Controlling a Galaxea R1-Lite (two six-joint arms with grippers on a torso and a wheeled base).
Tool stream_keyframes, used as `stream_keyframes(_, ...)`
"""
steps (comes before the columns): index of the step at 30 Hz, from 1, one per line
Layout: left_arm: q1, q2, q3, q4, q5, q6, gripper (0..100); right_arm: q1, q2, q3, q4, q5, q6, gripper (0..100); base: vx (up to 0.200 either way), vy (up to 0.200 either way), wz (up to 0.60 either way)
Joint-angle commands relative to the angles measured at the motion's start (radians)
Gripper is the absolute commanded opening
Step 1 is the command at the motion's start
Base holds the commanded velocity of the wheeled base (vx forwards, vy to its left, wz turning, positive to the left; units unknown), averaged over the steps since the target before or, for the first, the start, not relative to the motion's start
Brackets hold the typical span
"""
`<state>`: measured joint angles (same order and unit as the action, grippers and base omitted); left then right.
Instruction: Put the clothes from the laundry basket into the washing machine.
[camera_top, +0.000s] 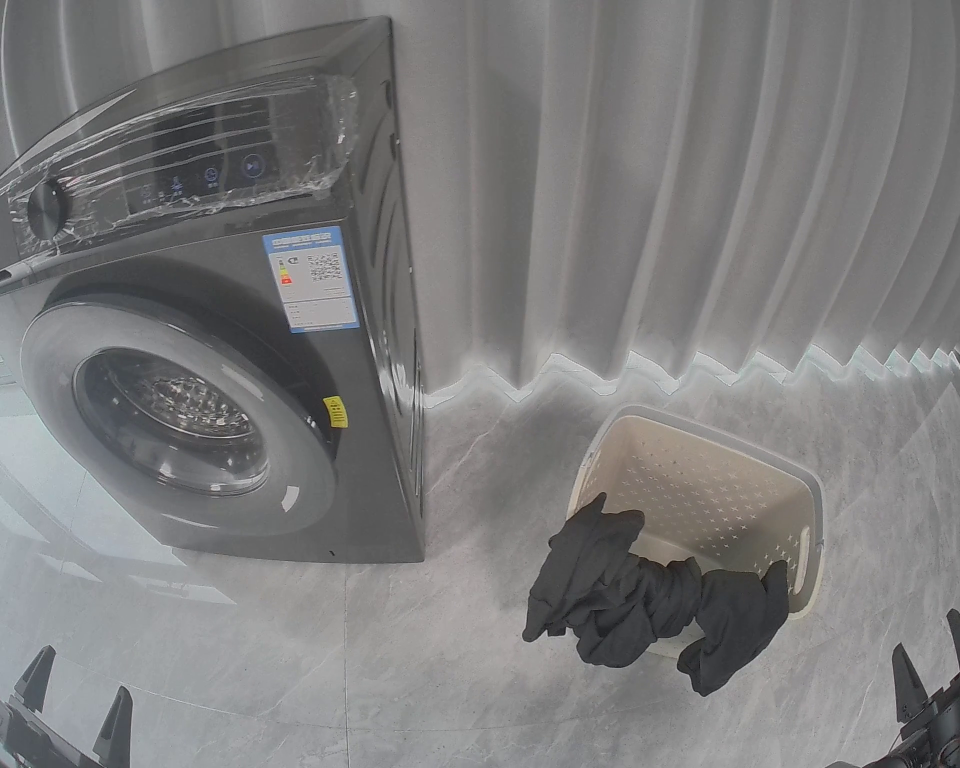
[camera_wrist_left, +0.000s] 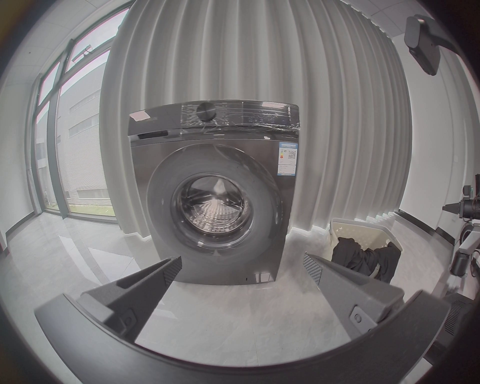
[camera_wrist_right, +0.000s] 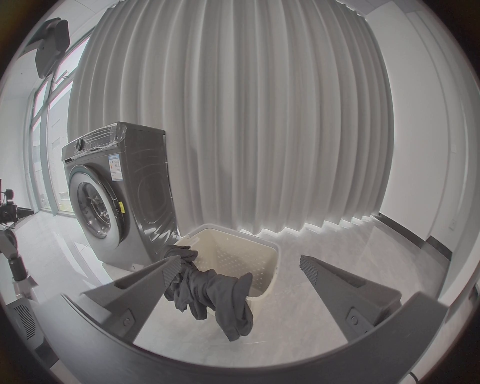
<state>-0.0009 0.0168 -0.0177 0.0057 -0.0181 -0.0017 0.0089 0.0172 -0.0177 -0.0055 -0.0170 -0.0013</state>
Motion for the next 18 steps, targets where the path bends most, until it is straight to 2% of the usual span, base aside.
stream_keyframes(1, 0.001, -0.017, 0.018, 0.000, 0.000, 0.000, 100, 0.000, -0.014, 0.018, -0.001, 0.000, 0.000, 100, 0.000, 0.000, 0.00)
stream_keyframes(7, -0.001, -0.017, 0.018, 0.000, -0.002, -0.008, 100, 0.000, -0.014, 0.018, -0.001, 0.000, 0.000, 100, 0.000, 0.000, 0.00)
stream_keyframes(18, 0.001, -0.017, 0.018, 0.000, 0.000, -0.008, 100, 0.000, -0.014, 0.018, -0.001, 0.000, 0.000, 100, 0.000, 0.200, 0.00)
